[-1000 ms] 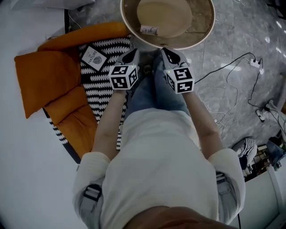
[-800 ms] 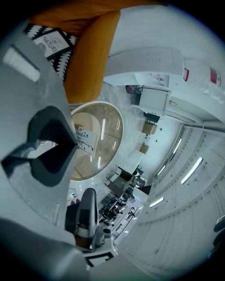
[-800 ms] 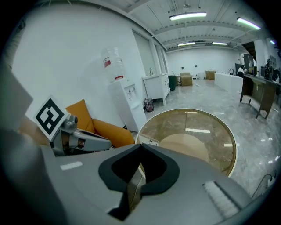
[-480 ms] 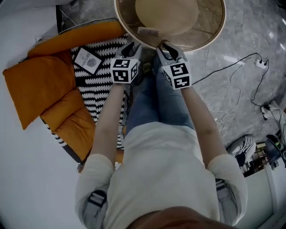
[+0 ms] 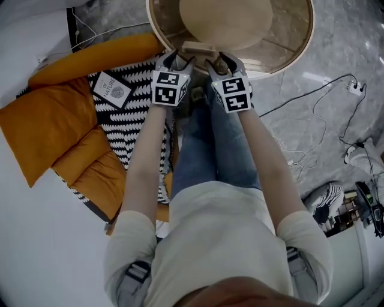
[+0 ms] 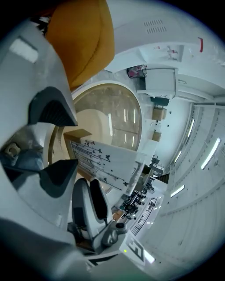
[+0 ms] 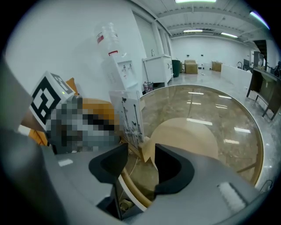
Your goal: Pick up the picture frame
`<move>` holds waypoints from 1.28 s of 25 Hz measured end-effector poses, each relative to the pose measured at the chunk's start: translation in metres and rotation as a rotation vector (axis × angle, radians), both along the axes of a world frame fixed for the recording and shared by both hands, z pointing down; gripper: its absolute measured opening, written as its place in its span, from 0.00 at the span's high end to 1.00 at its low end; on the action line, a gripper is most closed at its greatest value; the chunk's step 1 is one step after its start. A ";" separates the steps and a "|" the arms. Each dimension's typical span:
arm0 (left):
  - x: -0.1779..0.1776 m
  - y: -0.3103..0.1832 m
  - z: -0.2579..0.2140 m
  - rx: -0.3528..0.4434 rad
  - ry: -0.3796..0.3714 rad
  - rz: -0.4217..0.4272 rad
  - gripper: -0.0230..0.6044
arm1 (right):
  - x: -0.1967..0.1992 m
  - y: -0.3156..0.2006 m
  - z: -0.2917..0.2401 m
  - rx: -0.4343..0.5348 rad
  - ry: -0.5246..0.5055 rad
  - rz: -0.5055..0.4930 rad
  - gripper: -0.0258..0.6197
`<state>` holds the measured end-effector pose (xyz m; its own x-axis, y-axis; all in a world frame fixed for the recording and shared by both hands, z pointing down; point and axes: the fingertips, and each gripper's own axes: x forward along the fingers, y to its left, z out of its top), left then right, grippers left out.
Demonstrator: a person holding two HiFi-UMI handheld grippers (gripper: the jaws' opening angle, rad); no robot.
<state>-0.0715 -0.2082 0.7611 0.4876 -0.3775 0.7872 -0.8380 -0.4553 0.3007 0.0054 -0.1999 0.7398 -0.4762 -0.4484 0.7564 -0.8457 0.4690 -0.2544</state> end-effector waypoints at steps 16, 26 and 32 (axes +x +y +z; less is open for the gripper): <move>0.003 -0.013 0.026 0.033 -0.006 0.061 0.72 | -0.014 -0.019 0.041 -0.016 -0.006 -0.021 0.65; 0.009 -0.003 0.007 0.055 -0.035 0.100 0.74 | -0.005 -0.011 0.018 0.008 0.023 0.003 0.67; 0.010 0.005 -0.028 0.092 -0.024 0.087 0.74 | -0.004 -0.001 -0.016 0.044 0.014 0.021 0.67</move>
